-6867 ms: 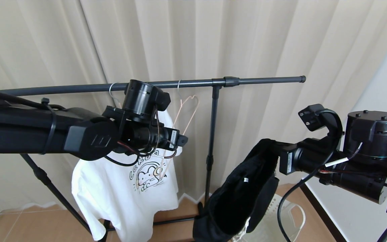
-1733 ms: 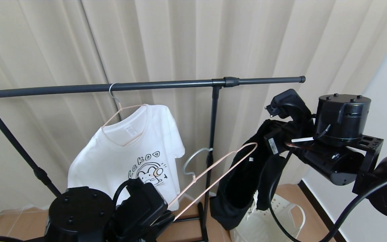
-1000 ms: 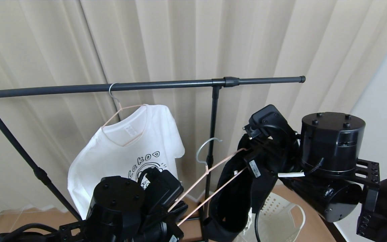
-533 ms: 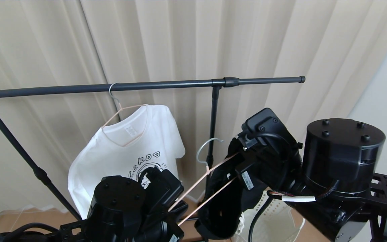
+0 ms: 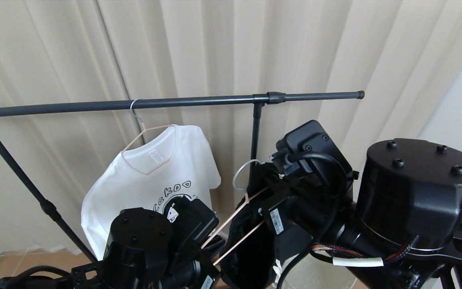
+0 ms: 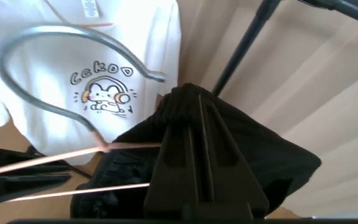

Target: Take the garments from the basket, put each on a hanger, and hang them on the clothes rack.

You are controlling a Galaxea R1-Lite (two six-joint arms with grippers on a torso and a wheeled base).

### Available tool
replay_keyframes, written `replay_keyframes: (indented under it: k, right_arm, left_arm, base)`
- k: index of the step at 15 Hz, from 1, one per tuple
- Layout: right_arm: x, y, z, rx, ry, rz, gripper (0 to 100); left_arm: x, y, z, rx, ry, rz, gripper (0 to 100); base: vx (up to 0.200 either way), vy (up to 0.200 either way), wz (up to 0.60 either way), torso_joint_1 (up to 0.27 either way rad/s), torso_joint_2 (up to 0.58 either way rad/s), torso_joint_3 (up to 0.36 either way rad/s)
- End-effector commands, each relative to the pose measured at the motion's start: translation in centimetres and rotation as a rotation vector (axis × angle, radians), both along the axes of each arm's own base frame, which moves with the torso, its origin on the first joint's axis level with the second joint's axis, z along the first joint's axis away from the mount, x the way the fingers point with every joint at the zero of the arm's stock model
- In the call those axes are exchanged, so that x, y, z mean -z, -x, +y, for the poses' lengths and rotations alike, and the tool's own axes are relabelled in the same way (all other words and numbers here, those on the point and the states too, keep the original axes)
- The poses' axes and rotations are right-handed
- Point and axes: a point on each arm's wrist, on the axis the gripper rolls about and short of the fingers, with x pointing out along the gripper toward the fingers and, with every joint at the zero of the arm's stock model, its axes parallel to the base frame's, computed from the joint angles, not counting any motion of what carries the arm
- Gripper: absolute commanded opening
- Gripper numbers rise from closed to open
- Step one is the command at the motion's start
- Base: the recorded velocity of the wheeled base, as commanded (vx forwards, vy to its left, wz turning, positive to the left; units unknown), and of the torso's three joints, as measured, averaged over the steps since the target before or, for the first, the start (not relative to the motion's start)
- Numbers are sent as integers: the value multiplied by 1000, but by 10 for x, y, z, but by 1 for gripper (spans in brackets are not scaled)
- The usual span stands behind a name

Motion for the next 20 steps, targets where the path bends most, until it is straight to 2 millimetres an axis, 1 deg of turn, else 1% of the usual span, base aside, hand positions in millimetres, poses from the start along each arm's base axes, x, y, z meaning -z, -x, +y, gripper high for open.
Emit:
replay_keyframes:
  k: [1, 2, 3, 8, 9, 11, 12, 13, 16, 19, 20]
  right_arm:
    - [4, 4, 8, -22, -5, 14, 0]
    - [8, 6, 13, -31, -15, 31, 0]
    - [9, 6, 13, -31, -15, 33, 0]
    - [-3, 7, 9, -9, -59, 15, 0]
    - [-6, 4, 5, 6, -67, 9, 100]
    - [-12, -4, -4, 49, -86, -4, 100]
    - [-20, -7, -12, 66, -105, -18, 100]
    - [-23, -9, -14, 77, -116, -25, 100]
    - [-28, -12, -11, 78, -130, -35, 100]
    - [-24, -17, -2, 78, -117, -28, 100]
    - [-24, -17, -2, 78, -118, -29, 100]
  left_arm:
    - [0, 0, 0, -5, 0, -2, 0]
    - [0, 0, 0, -12, -2, -5, 0]
    - [-1, -1, 0, -15, 2, -9, 0]
    - [-6, 0, 2, -33, 52, -34, 0]
    - [-7, 1, 2, -32, 56, -36, 0]
    - [-9, 1, 3, -33, 61, -42, 0]
    - [-11, 2, 4, -33, 69, -47, 0]
    - [-13, 2, 4, -32, 74, -51, 0]
    - [-16, 2, 3, -29, 94, -69, 0]
    - [-20, -1, 3, -63, 123, -107, 0]
    - [-20, -2, 4, -74, 123, -112, 0]
  base:
    - [0, 0, 0, 0, 0, 0]
    - [0, 0, 0, 0, 0, 0]
    - [0, 0, 0, 0, 0, 0]
    - [0, 0, 0, 0, 0, 0]
    - [0, 0, 0, 0, 0, 0]
    - [0, 0, 0, 0, 0, 0]
    - [0, 0, 0, 0, 0, 0]
    - [0, 0, 0, 0, 0, 0]
    - [0, 0, 0, 0, 0, 0]
    - [0, 0, 0, 0, 0, 0]
    - [0, 0, 0, 0, 0, 0]
